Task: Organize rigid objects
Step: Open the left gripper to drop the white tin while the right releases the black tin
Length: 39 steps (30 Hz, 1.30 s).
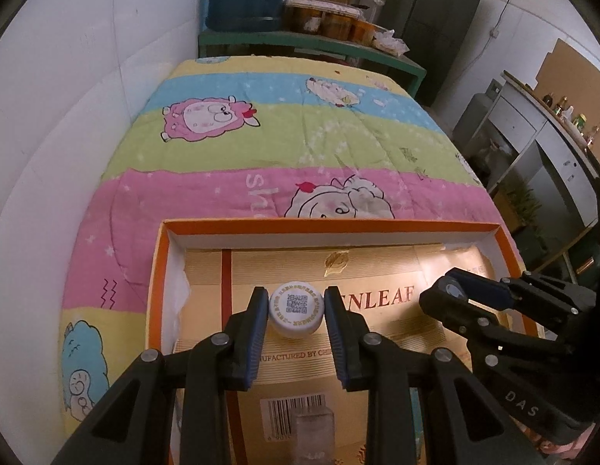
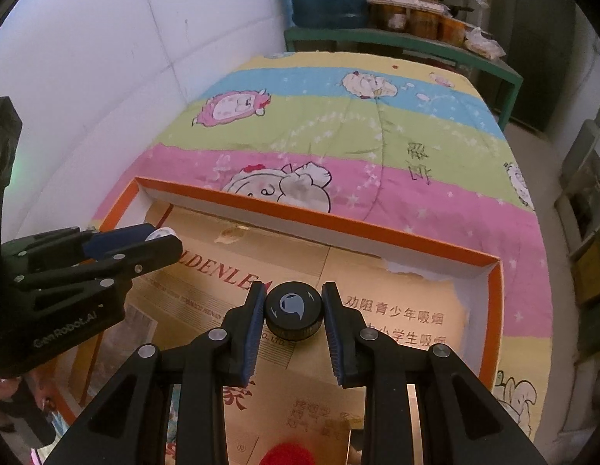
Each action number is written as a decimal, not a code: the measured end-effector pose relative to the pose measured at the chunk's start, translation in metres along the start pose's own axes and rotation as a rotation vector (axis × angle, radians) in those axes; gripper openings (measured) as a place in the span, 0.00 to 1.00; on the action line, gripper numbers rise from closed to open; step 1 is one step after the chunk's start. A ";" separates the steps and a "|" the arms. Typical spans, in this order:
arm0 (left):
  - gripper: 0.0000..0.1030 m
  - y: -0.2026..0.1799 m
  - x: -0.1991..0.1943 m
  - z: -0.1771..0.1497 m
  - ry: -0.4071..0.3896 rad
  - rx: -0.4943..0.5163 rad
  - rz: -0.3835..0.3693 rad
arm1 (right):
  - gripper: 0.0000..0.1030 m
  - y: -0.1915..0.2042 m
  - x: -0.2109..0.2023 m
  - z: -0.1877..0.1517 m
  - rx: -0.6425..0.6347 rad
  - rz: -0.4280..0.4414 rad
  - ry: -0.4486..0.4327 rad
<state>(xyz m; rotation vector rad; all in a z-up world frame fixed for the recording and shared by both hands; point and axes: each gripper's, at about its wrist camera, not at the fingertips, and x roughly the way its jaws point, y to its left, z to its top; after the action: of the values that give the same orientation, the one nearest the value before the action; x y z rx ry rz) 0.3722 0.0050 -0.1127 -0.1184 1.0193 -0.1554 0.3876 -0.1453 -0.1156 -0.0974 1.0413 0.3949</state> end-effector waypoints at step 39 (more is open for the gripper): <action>0.43 -0.011 -0.017 -0.005 -0.040 0.046 -0.045 | 0.42 -0.001 -0.014 -0.003 0.022 -0.009 -0.031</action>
<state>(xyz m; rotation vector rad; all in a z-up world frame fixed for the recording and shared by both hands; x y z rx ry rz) 0.3578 -0.0029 -0.0992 -0.1023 0.9734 -0.2162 0.3789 -0.1506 -0.1053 -0.0758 1.0139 0.3757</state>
